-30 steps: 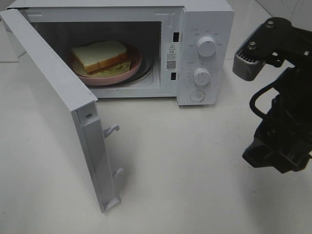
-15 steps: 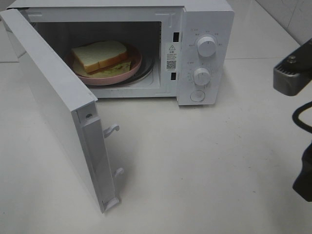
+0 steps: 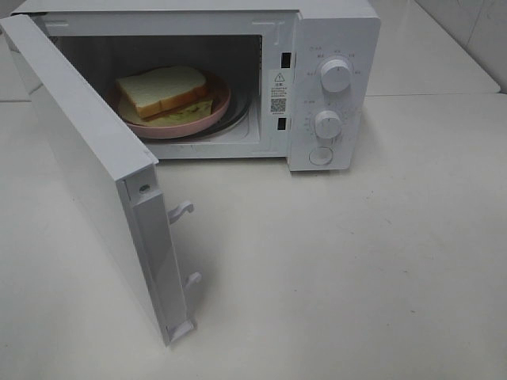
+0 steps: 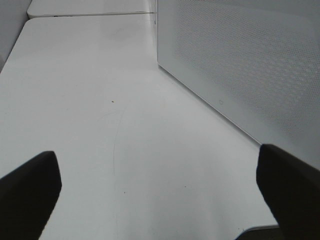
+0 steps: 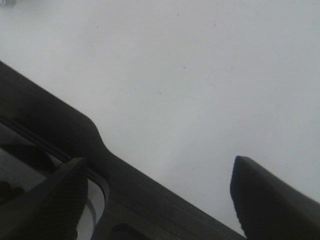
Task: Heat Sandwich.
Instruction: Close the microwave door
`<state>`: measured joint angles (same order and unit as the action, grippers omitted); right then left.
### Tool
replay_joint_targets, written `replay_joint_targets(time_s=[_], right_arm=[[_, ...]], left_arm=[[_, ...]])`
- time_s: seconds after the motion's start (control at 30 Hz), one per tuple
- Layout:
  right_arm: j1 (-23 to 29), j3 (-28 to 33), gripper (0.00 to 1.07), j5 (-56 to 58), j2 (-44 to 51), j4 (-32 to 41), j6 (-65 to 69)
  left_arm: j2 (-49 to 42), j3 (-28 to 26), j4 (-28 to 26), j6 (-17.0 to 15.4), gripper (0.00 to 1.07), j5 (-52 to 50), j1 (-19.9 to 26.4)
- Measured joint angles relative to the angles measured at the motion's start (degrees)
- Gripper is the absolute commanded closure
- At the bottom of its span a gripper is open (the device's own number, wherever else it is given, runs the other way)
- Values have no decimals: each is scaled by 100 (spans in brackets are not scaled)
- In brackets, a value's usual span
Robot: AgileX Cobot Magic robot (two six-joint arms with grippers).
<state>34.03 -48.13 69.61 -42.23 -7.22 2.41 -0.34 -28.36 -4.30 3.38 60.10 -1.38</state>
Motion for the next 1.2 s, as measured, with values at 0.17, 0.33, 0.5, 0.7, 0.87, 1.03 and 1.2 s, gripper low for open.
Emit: replay_joint_targets(time_s=[0.17, 0.33, 0.5, 0.7, 0.87, 1.03, 1.2], right_arm=[[-894, 0, 31, 6, 762, -17, 57], [-1467, 172, 31, 6, 1513, -34, 120], [-1925, 596, 31, 17, 2217, -29, 246], [-2389, 1112, 31, -57, 2916, 195, 281], [-2733, 1593, 31, -378, 3512, 350, 321], [-3083, 1713, 31, -567, 4074, 401, 367], [-3335, 1879, 31, -854, 4246, 413, 367]], left_arm=[[0, 0, 0, 0, 7, 0, 0], [0, 0, 0, 0, 7, 0, 0], [0, 0, 0, 0, 7, 0, 0], [0, 0, 0, 0, 7, 0, 0], [0, 0, 0, 0, 7, 0, 0], [0, 0, 0, 0, 7, 0, 0], [0, 0, 0, 0, 7, 0, 0]])
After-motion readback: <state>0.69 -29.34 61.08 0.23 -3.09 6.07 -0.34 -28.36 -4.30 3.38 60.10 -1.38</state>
